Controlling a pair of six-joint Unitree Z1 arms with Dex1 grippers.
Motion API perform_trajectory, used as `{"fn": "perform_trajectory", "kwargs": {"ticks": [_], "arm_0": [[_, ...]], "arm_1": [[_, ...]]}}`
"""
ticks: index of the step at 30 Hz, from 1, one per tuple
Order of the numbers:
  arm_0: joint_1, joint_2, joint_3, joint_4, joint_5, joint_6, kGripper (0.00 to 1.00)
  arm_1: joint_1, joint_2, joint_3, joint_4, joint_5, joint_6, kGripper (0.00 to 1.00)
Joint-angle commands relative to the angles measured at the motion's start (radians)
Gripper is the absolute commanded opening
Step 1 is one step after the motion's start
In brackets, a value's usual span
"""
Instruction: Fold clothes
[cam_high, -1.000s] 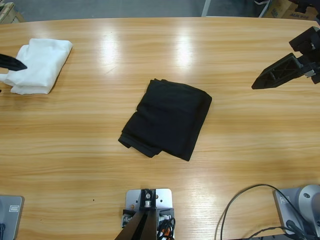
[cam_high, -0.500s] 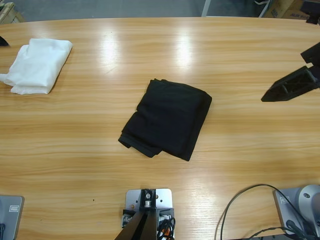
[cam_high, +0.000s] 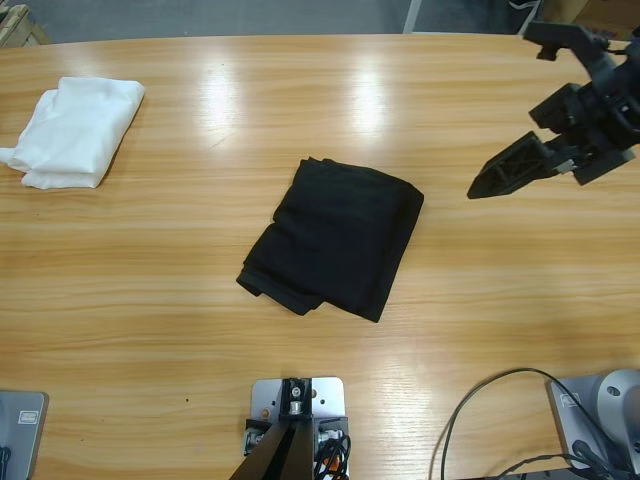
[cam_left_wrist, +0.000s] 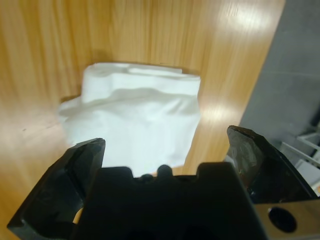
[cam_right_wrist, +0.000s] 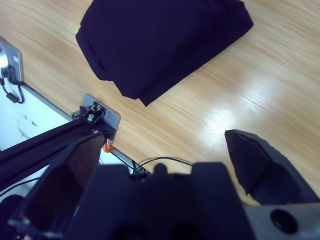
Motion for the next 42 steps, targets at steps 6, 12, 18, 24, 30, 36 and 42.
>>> {"fn": "perform_trajectory", "kwargs": {"ticks": [6, 12, 18, 24, 30, 36, 42], "arm_0": [[0.004, 0.542, -0.491, 0.248, 0.072, 0.108, 1.0], [-0.007, 0.706, -0.784, 0.418, 0.08, 0.116, 1.0], [-0.041, 0.812, -0.918, 0.546, 0.095, 0.091, 1.0], [-0.043, 0.809, -0.92, 0.597, 0.094, 0.089, 1.0], [-0.122, 0.808, -0.935, 0.603, 0.067, 0.131, 1.0], [-0.221, 0.823, -0.935, 0.62, 0.048, 0.128, 1.0], [-0.234, 0.822, -0.932, 0.663, 0.029, 0.146, 1.0]], "arm_1": [[0.012, 0.101, -0.012, 0.066, 0.023, -0.043, 1.0], [0.012, 0.199, -0.1, 0.078, 0.024, -0.054, 1.0], [0.009, 0.232, -0.127, 0.079, 0.024, -0.056, 1.0], [-0.005, 0.224, -0.116, 0.079, 0.023, -0.068, 1.0], [-0.023, 0.205, -0.118, 0.078, 0.02, -0.074, 1.0], [-0.041, 0.169, -0.113, 0.078, 0.013, -0.075, 1.0], [-0.076, 0.133, -0.062, 0.066, 0.008, -0.084, 1.0]]}}
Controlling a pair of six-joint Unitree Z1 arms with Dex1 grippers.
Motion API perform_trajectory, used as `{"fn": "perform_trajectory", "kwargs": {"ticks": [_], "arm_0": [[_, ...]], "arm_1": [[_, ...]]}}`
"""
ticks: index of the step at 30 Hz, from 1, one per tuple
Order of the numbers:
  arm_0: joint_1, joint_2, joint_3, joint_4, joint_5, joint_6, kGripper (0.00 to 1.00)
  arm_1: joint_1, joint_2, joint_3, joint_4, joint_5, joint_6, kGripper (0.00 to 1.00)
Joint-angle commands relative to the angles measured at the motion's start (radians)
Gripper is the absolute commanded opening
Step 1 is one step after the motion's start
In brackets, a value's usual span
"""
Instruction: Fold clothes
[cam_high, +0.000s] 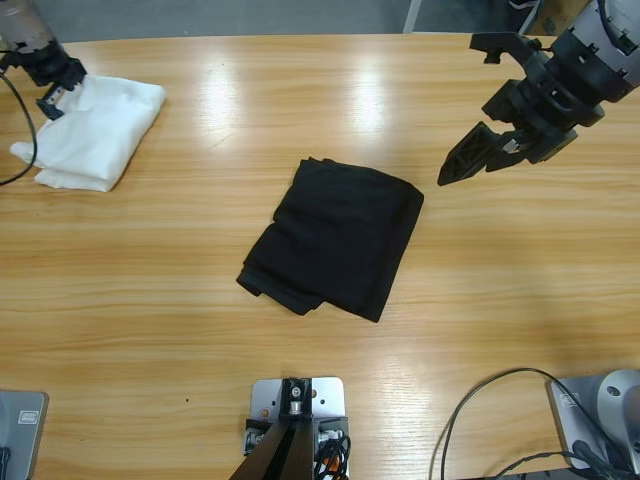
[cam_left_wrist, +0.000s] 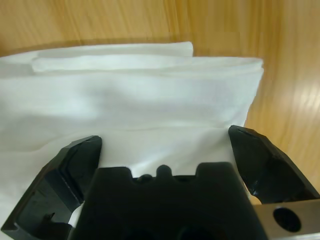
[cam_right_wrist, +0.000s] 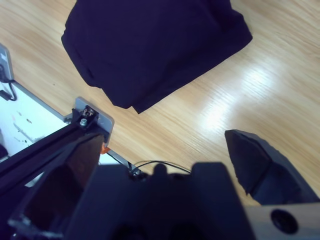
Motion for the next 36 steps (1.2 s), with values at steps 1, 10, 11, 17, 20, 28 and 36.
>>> {"fn": "perform_trajectory", "kwargs": {"ticks": [1, 10, 11, 17, 20, 28, 36], "arm_0": [[-0.035, 0.08, 0.004, 0.074, -0.044, 0.038, 1.0], [-0.264, 0.07, 0.012, 0.154, -0.182, 0.113, 1.0], [-0.287, 0.065, 0.014, 0.154, -0.183, 0.115, 1.0], [-0.369, 0.022, 0.06, 0.154, -0.165, 0.167, 1.0], [-0.406, -0.012, 0.114, 0.153, -0.127, 0.188, 1.0], [-0.471, -0.103, 0.273, 0.143, -0.097, 0.179, 1.0], [-0.512, -0.213, 0.531, 0.008, -0.091, 0.158, 1.0]], "arm_1": [[-0.046, -0.042, 0.062, -0.002, 0.001, -0.016, 1.0], [-0.046, -0.051, 0.049, -0.014, 0.002, -0.015, 1.0], [-0.046, -0.06, 0.057, -0.014, 0.002, -0.015, 1.0], [-0.047, -0.116, 0.147, -0.051, 0.002, -0.011, 1.0], [-0.047, -0.143, 0.186, -0.07, 0.002, -0.008, 1.0], [-0.047, -0.187, 0.242, -0.094, 0.002, -0.002, 1.0], [-0.046, -0.245, 0.34, -0.131, 0.004, 0.017, 1.0]]}}
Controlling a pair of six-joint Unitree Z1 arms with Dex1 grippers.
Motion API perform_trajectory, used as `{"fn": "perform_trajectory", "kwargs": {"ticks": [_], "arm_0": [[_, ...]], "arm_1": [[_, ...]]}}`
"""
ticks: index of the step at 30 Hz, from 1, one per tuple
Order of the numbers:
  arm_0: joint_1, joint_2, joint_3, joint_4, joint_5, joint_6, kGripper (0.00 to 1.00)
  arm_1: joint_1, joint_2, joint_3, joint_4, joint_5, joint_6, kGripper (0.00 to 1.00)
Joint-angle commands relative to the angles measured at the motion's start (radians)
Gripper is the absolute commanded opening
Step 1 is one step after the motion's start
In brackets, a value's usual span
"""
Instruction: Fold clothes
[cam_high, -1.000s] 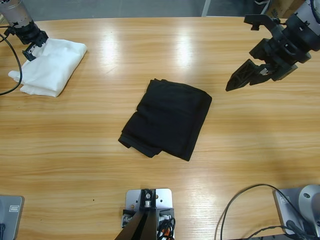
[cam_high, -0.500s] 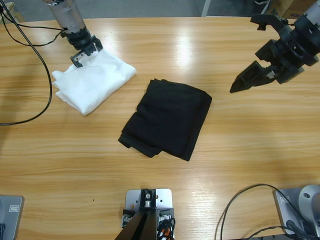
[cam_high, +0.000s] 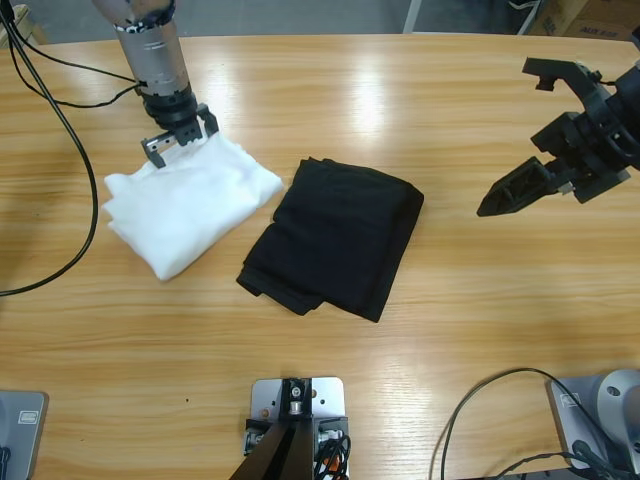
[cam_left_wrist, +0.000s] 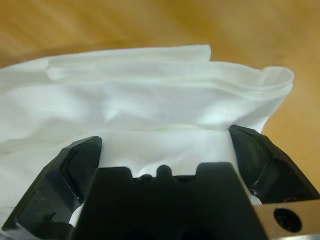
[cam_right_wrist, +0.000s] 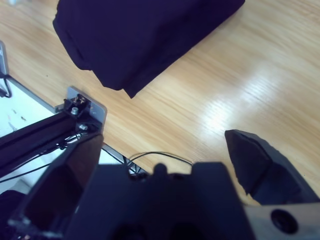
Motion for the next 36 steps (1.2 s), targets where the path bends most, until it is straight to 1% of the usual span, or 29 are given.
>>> {"fn": "perform_trajectory", "kwargs": {"ticks": [1, 6, 9, 11, 13, 15, 16, 17, 18, 20, 22, 23, 24, 26, 27, 28, 29, 31, 32, 34, 35, 36], "arm_0": [[-0.043, -0.107, 0.263, -0.011, 0.013, -0.024, 1.0], [-0.042, -0.169, 0.326, -0.05, 0.014, -0.044, 1.0], [-0.02, -0.226, 0.332, -0.057, 0.036, -0.065, 1.0], [-0.004, -0.299, 0.326, -0.083, 0.071, -0.064, 1.0], [0.009, -0.369, 0.311, -0.107, 0.09, -0.046, 1.0], [0.003, -0.435, 0.293, -0.115, 0.104, -0.002, 1.0], [-0.011, -0.466, 0.294, -0.124, 0.112, 0.031, 1.0], [-0.034, -0.494, 0.295, -0.126, 0.128, 0.075, 0.998], [-0.06, -0.519, 0.303, -0.126, 0.146, 0.117, 0.991], [-0.121, -0.565, 0.35, -0.134, 0.168, 0.205, 0.945], [-0.183, -0.644, 0.468, -0.207, 0.175, 0.29, 0.925], [-0.211, -0.715, 0.577, -0.29, 0.165, 0.329, 0.904], [-0.224, -0.783, 0.681, -0.385, 0.133, 0.362, 0.896], [-0.217, -0.886, 0.868, -0.573, 0.016, 0.423, 0.835], [-0.206, -0.904, 0.92, -0.63, -0.042, 0.461, 0.83], [-0.198, -0.902, 0.94, -0.652, -0.088, 0.508, 0.831], [-0.189, -0.885, 0.943, -0.672, -0.136, 0.554, 0.833], [-0.163, -0.842, 0.93, -0.716, -0.22, 0.642, 0.832], [-0.136, -0.814, 0.919, -0.749, -0.289, 0.706, 0.83], [-0.077, -0.745, 0.881, -0.805, -0.443, 0.763, 0.831], [-0.049, -0.691, 0.834, -0.805, -0.512, 0.786, 0.835], [-0.032, -0.65, 0.793, -0.804, -0.553, 0.79, 0.835]], "arm_1": [[-0.01, -0.076, 0.12, -0.045, 0.005, 0.023, 1.0], [-0.01, -0.105, 0.181, -0.075, 0.01, 0.023, 1.0], [-0.01, -0.136, 0.225, -0.093, 0.013, 0.023, 1.0], [-0.01, -0.154, 0.24, -0.1, 0.027, 0.023, 1.0], [-0.011, -0.162, 0.255, -0.111, 0.064, 0.04, 1.0], [-0.045, -0.16, 0.298, -0.159, 0.156, 0.076, 1.0], [-0.066, -0.156, 0.333, -0.198, 0.202, 0.089, 1.0], [-0.08, -0.147, 0.373, -0.249, 0.225, 0.109, 1.0], [-0.092, -0.13, 0.428, -0.32, 0.236, 0.141, 1.0], [-0.099, -0.102, 0.52, -0.476, 0.245, 0.211, 1.0], [-0.101, -0.082, 0.618, -0.657, 0.241, 0.286, 1.0], [-0.101, -0.073, 0.661, -0.747, 0.239, 0.313, 1.0], [-0.101, -0.065, 0.703, -0.829, 0.234, 0.332, 1.0], [-0.101, -0.031, 0.774, -0.975, 0.225, 0.352, 1.0], [-0.101, -0.01, 0.804, -1.045, 0.226, 0.359, 1.0], [-0.101, 0.015, 0.825, -1.101, 0.227, 0.362, 1.0], [-0.101, 0.049, 0.843, -1.163, 0.234, 0.366, 1.0], [-0.101, 0.085, 0.849, -1.223, 0.255, 0.38, 1.0], [-0.101, 0.092, 0.846, -1.234, 0.259, 0.392, 1.0], [-0.101, 0.097, 0.844, -1.239, 0.26, 0.406, 1.0], [-0.101, 0.1, 0.844, -1.239, 0.261, 0.408, 1.0], [-0.101, 0.104, 0.844, -1.239, 0.261, 0.408, 1.0]]}}
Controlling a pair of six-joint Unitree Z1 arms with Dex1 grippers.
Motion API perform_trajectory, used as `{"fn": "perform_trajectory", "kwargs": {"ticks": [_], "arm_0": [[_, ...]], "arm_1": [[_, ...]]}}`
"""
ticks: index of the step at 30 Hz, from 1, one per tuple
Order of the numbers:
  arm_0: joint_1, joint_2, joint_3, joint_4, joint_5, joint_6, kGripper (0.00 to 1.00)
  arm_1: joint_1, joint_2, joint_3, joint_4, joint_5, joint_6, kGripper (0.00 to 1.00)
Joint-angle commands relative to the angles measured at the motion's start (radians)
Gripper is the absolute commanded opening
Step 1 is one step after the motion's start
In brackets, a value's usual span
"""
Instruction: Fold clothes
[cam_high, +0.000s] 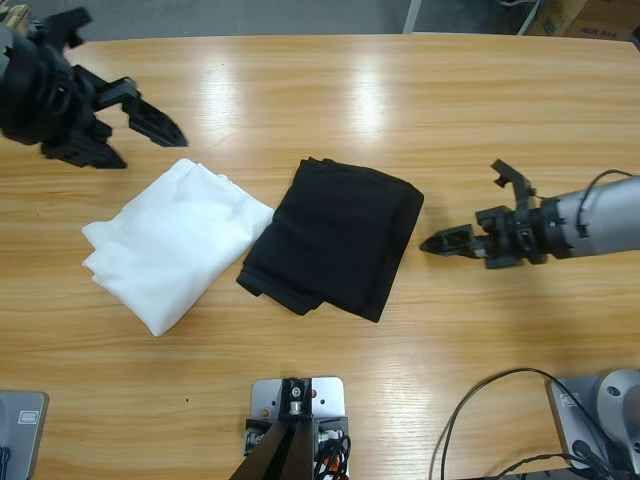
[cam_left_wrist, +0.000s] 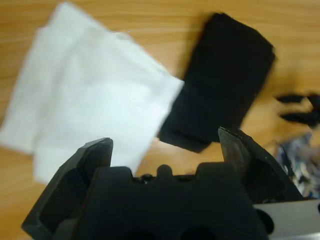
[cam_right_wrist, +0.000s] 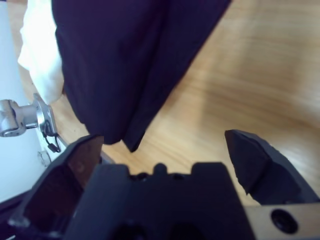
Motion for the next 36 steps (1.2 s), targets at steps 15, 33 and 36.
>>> {"fn": "perform_trajectory", "kwargs": {"ticks": [15, 33, 36], "arm_0": [[0.185, 0.533, -0.287, 0.15, -0.664, 0.642, 0.837], [0.123, 0.722, -0.577, 0.317, -0.521, 0.631, 0.835], [0.12, 0.728, -0.564, 0.339, -0.404, 0.617, 0.835]], "arm_1": [[-0.009, 0.163, 0.008, -0.113, 0.03, 0.071, 0.996], [-0.009, 0.18, 0.01, -0.139, 0.034, 0.085, 0.996], [-0.009, 0.18, 0.011, -0.14, 0.034, 0.084, 0.996]]}}
